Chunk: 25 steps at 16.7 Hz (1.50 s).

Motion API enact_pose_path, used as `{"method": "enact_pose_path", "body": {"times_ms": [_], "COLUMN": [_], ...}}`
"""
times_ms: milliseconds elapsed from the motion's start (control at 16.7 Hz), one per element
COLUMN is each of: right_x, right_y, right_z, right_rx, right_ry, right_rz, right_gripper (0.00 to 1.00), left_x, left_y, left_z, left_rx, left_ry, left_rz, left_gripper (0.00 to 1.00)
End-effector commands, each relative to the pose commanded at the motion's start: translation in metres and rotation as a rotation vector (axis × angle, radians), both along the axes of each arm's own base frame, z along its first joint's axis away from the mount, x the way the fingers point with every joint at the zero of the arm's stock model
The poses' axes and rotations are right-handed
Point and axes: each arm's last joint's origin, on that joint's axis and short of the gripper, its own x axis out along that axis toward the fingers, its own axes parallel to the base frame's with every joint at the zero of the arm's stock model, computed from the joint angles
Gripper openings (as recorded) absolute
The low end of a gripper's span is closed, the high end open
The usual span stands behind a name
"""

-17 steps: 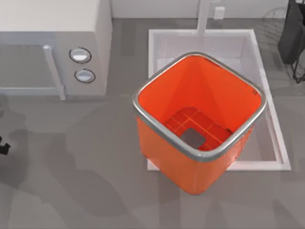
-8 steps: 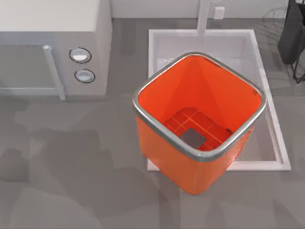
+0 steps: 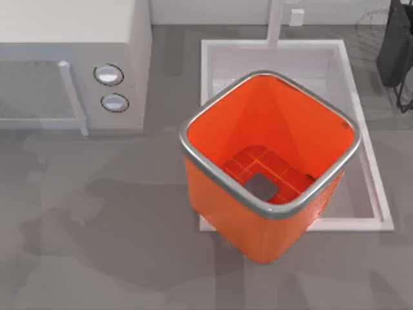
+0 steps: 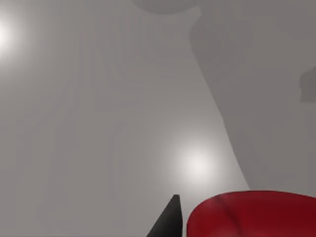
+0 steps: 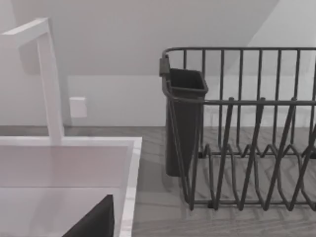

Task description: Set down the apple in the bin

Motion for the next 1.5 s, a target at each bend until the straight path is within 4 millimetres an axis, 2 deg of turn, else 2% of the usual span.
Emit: {"method": "enact_pose_path", "body": {"times_ms": [240, 360, 480, 600, 780, 1020, 1140, 1320, 1500], "right_x": [0.000, 0.000, 0.000, 0.000, 0.000, 0.000, 0.000, 0.000, 0.000], "right_y": [0.000, 0.000, 0.000, 0.000, 0.000, 0.000, 0.000, 0.000, 0.000], "right_z": [0.000, 0.000, 0.000, 0.000, 0.000, 0.000, 0.000, 0.000, 0.000], "right_rx": [0.000, 0.000, 0.000, 0.000, 0.000, 0.000, 0.000, 0.000, 0.000], "right_ry": [0.000, 0.000, 0.000, 0.000, 0.000, 0.000, 0.000, 0.000, 0.000], "right_rz": [0.000, 0.000, 0.000, 0.000, 0.000, 0.000, 0.000, 0.000, 0.000], "right_gripper": [1.00, 1.00, 1.00, 1.00, 1.00, 1.00, 1.00, 1.00, 1.00], "left_x": [0.001, 0.007, 0.016, 0.026, 0.039, 0.033, 0.023, 0.014, 0.012], "left_y": [-0.003, -0.019, -0.048, -0.090, -0.174, -0.299, -0.351, -0.401, -0.415], "left_z": [0.002, 0.014, 0.031, 0.047, 0.055, 0.040, 0.027, 0.011, 0.005], "left_rx": [-0.001, -0.004, -0.007, -0.013, -0.021, -0.001, 0.024, 0.065, 0.083], "left_ry": [0.000, -0.013, -0.031, -0.036, -0.010, 0.017, -0.003, -0.059, -0.085], "left_rz": [-0.020, -0.107, -0.251, -0.441, -0.754, -1.126, -1.254, -1.354, -1.373], "left_gripper": [0.00, 0.00, 0.00, 0.00, 0.00, 0.00, 0.00, 0.00, 0.00]}}
